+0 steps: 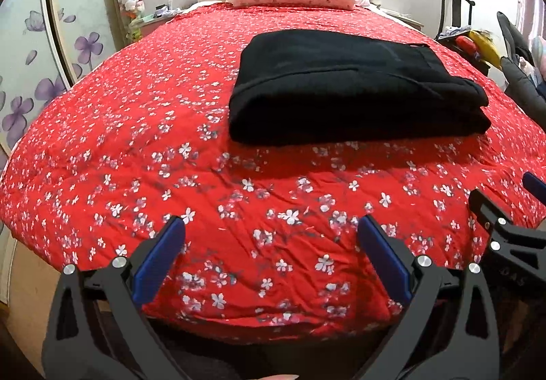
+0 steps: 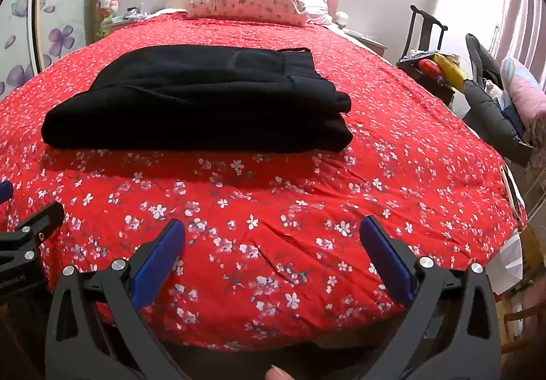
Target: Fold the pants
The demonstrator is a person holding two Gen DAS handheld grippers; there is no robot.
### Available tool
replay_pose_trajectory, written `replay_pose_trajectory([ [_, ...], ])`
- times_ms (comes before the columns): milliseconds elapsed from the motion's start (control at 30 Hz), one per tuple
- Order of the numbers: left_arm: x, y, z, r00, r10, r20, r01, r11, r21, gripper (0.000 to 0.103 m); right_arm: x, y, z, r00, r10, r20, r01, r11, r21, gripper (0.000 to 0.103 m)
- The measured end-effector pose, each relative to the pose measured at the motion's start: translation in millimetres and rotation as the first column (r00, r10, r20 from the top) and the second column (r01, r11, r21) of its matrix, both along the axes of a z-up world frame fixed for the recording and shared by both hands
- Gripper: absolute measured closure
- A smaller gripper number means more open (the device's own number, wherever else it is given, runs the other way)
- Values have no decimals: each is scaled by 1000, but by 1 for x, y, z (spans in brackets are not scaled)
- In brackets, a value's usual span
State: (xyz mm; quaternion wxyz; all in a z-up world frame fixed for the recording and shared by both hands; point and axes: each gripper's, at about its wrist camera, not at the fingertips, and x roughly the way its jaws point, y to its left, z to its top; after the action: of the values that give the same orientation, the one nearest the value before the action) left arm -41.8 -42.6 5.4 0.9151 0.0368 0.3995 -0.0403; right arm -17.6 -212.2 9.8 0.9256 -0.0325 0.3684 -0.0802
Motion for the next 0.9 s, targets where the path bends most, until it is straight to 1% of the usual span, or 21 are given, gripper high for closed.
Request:
replay_pose_trajectory([
  [200, 0, -7, -2, 1000, -10, -3, 10, 1000, 7, 2, 0, 1, -1, 1000, 4, -4, -4, 1000, -2, 1],
  [900, 0, -11, -5, 1000, -14, -10, 14, 1000, 13, 2, 0, 5, -4, 1000, 18, -22, -18, 1000, -6, 1],
])
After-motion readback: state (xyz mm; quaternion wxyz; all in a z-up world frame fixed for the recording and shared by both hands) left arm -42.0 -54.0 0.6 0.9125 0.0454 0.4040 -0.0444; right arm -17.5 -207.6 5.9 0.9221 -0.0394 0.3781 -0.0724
